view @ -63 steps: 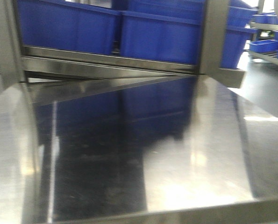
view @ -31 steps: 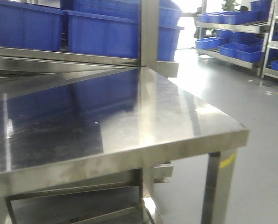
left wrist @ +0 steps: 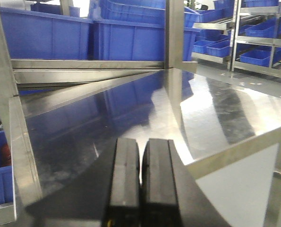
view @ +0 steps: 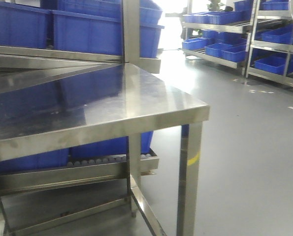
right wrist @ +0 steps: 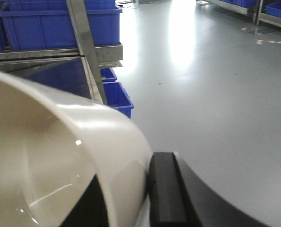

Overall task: Move white bin to right shelf second layer
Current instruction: 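Drive the base away from the table holding the bin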

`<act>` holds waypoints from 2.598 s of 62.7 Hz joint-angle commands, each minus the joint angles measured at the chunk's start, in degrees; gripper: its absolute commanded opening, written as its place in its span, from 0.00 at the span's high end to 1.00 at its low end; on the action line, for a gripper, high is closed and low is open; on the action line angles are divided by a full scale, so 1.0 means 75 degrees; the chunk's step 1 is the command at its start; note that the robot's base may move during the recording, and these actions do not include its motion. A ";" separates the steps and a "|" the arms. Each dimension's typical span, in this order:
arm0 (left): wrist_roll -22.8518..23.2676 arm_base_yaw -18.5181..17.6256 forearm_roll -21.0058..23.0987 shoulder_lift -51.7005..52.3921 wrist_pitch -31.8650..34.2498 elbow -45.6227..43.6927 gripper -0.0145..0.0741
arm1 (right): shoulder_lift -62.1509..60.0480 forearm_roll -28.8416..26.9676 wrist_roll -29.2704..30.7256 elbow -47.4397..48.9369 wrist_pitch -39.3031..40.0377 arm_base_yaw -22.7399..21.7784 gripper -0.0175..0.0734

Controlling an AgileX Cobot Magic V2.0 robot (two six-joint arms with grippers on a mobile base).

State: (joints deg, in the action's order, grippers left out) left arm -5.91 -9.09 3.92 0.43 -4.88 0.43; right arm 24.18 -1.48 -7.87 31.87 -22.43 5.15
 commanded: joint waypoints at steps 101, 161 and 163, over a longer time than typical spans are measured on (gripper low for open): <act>0.0027 -0.0022 0.0042 0.0107 0.0650 0.0281 0.74 | 0.0025 -0.0025 0.0033 0.0233 0.0779 -0.0061 0.74; 0.0027 -0.0022 0.0042 0.0107 0.0650 0.0281 0.74 | 0.0025 -0.0025 0.0033 0.0233 0.0779 -0.0061 0.74; 0.0027 -0.0022 0.0042 0.0107 0.0650 0.0281 0.74 | 0.0025 -0.0025 0.0033 0.0233 0.0779 -0.0061 0.74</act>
State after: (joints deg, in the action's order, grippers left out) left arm -5.91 -9.09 3.92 0.43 -4.88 0.43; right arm 24.05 -1.61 -7.77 31.87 -22.47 5.15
